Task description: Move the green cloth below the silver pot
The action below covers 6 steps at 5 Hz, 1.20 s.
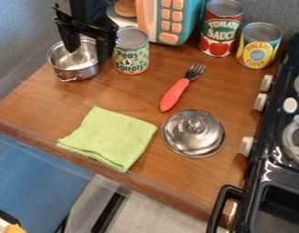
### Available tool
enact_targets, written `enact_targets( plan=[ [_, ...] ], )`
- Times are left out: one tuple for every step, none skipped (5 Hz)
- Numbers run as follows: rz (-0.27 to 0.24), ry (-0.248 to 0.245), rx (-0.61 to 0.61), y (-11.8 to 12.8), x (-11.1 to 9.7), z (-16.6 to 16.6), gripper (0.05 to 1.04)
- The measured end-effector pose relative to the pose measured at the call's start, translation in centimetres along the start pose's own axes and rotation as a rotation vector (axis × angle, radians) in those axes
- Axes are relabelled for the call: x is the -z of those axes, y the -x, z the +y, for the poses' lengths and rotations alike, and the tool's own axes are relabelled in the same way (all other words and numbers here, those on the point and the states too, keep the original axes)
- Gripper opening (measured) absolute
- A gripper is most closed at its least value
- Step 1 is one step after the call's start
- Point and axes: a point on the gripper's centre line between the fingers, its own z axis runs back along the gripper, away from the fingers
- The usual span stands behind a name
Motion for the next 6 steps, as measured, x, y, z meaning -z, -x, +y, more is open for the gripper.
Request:
enact_targets(
  plan=[
    [0.027,0.012,-0.001,0.4,0.8,-0.3,1.001],
    [0.091,0.058,0.018,3.1,2.1,-2.3,1.0],
    [0.077,0.079,0.026,4.5,1.8,-3.8,1.001],
    [0.082,0.111,0.031,6.0,2.4,-5.5,1.001],
    [0.107,0.142,0.042,7.9,3.4,-7.2,1.001],
    [0.115,0.163,0.044,8.9,4.1,-7.8,1.0]
  ],
)
